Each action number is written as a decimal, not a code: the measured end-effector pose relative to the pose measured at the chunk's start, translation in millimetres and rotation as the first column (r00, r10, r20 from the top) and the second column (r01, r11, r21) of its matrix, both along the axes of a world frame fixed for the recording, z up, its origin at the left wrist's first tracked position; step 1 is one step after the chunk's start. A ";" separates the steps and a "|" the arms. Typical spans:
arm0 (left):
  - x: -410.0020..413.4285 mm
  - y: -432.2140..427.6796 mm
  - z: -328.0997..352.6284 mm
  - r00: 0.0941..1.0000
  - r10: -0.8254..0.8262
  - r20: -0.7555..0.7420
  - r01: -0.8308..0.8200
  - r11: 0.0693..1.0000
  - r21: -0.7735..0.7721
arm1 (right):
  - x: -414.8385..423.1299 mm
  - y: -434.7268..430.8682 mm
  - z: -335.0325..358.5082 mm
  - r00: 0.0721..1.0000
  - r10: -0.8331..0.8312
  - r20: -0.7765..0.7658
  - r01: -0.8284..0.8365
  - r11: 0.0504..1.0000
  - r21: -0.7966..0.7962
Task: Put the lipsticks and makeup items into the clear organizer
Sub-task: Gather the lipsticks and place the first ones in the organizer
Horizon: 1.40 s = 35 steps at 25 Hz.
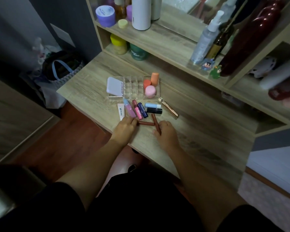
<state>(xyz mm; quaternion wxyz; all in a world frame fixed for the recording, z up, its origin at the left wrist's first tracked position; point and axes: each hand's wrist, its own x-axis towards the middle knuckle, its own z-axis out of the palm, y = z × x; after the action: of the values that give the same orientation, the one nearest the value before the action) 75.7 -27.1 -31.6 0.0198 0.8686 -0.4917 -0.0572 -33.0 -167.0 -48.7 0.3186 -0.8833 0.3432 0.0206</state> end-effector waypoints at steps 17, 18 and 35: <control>-2.3 8.1 35.4 0.991 0.097 -0.089 -0.123 0.925 -0.360 | 22.0 -44.8 24.1 0.946 0.017 0.323 -0.140 0.922 0.362; 3.9 7.8 40.7 0.989 0.105 -0.105 -0.138 0.906 -0.401 | 30.9 -47.5 28.6 0.942 0.001 0.336 -0.142 0.907 0.397; 144.2 -46.6 98.0 0.929 0.330 -0.169 -0.371 0.821 -0.435 | 180.0 -72.8 80.7 0.916 0.028 0.401 -0.184 0.916 0.356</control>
<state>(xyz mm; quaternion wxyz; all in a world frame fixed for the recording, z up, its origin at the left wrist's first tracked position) 220.0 -73.7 66.4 0.2559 0.9113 -0.3215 0.0278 147.0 -239.8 32.0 0.5461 -0.8072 0.2130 -0.0696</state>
